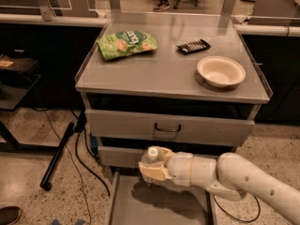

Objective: Pick blue plastic bottle from bottom drawer and place on counter

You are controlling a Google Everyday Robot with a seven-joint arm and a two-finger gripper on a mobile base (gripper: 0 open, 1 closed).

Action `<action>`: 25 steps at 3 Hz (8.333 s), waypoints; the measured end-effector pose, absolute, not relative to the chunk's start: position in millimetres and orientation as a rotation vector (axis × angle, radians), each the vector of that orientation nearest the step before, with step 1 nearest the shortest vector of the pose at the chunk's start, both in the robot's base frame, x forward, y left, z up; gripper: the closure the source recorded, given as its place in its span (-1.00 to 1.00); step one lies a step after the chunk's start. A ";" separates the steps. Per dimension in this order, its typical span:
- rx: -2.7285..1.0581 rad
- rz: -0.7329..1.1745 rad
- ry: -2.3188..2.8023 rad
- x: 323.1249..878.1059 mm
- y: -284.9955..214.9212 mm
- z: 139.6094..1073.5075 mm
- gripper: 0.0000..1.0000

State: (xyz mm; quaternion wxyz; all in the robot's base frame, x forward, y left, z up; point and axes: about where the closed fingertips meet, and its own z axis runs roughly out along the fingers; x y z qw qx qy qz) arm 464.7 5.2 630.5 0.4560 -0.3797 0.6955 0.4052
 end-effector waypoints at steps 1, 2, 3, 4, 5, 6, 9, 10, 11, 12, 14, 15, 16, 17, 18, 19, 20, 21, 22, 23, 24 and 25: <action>-0.986 0.930 1.695 457.7 -3.0 697.2 1.00; -1.012 0.907 1.691 457.6 -1.6 706.9 1.00; -1.022 0.913 1.681 461.3 1.5 716.6 1.00; -1.035 0.911 1.663 466.2 2.8 737.9 1.00; -1.114 0.820 1.588 477.5 -0.7 823.8 1.00; -1.107 0.814 1.588 477.1 0.0 824.3 1.00; -1.168 0.651 1.465 496.2 -8.5 950.2 1.00; -1.172 0.663 1.466 509.8 -6.4 950.9 1.00; -1.196 0.686 1.463 552.0 -0.1 959.9 1.00; -1.230 0.724 1.471 584.8 9.0 963.8 1.00; -1.277 0.815 1.508 609.0 25.1 960.9 1.00; -1.292 0.839 1.550 609.5 21.0 967.6 1.00; -1.325 0.885 1.600 608.5 17.3 973.6 1.00; -1.356 0.937 1.641 607.9 14.6 974.2 1.00; -1.384 1.014 1.677 613.4 15.3 963.3 1.00; -1.399 1.072 1.698 619.6 15.4 953.6 1.00; -1.411 1.113 1.708 630.6 17.0 945.8 1.00; -1.416 1.140 1.712 640.2 17.9 940.4 1.00; -1.416 1.160 1.701 645.3 19.3 938.4 1.00; -1.416 1.160 1.701 645.3 19.3 938.4 0.62; -1.416 1.160 1.701 645.3 19.4 938.4 0.15; -1.416 1.160 1.701 645.3 19.4 938.4 -0.31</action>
Offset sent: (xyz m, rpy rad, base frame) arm -0.0058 -0.0069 0.0565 -0.0369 -0.0477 0.0014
